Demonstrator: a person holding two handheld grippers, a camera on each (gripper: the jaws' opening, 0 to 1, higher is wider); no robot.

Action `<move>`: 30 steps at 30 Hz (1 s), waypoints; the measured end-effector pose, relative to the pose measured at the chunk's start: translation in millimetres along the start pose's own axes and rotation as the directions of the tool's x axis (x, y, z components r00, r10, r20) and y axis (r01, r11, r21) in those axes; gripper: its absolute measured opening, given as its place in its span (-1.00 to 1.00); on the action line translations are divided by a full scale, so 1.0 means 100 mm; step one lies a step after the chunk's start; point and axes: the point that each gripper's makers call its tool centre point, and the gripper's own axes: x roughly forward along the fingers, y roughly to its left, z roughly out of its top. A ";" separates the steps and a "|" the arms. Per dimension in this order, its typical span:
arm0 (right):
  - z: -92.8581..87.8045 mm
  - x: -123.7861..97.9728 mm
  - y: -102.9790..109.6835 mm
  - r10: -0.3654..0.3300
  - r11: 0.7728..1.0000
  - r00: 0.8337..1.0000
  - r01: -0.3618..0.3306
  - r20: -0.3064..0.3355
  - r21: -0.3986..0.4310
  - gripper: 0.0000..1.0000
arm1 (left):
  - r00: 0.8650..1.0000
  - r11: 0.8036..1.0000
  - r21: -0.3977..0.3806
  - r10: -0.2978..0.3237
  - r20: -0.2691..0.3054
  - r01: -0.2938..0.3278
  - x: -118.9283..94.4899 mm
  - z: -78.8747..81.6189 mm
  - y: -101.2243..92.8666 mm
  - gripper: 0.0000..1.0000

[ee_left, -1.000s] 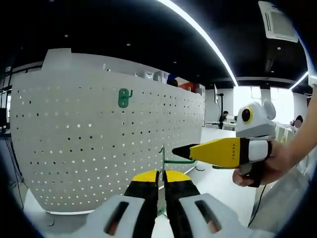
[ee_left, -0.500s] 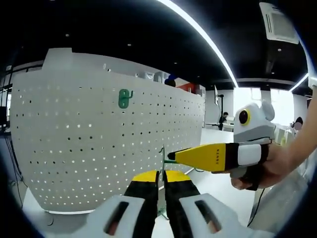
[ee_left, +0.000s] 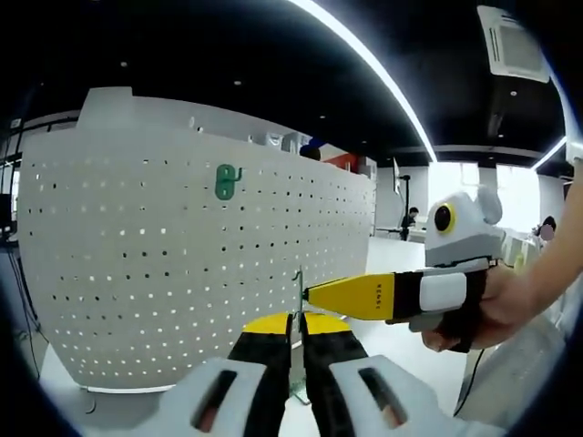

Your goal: Insert the hook assembly into the mounting plate slot until the hook locks in place.

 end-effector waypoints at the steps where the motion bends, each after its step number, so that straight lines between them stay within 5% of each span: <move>1: 0.00 0.00 0.00 -0.001 1.000 1.000 0.001 0.000 0.001 -0.88 | 1.000 1.000 0.000 0.000 0.000 0.000 0.00 0.00 0.00 -0.93; 30: 0.03 0.00 -0.01 -0.015 1.000 1.000 0.014 0.013 0.021 -0.97 | 1.000 1.000 -0.018 0.000 0.014 0.000 0.00 0.03 -0.01 -0.93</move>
